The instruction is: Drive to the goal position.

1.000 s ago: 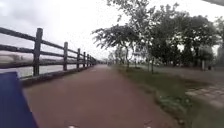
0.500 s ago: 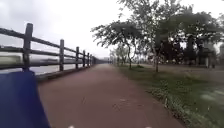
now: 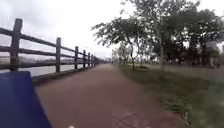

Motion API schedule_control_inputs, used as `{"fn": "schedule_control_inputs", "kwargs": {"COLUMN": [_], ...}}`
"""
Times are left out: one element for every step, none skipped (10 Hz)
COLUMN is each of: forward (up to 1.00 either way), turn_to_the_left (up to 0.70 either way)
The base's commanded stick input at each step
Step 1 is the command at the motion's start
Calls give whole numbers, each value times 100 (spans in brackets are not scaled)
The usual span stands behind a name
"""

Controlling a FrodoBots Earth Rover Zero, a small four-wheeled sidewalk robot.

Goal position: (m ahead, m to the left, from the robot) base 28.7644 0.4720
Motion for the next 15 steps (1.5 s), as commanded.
{"fn": "schedule_control_inputs", "kwargs": {"forward": [85,85,85,85,85,85,85,85,85,85,85,85,85,85,85], "turn_to_the_left": [11,14,0,3,3,0,0,0,0,0,0,0,0,0,0]}}
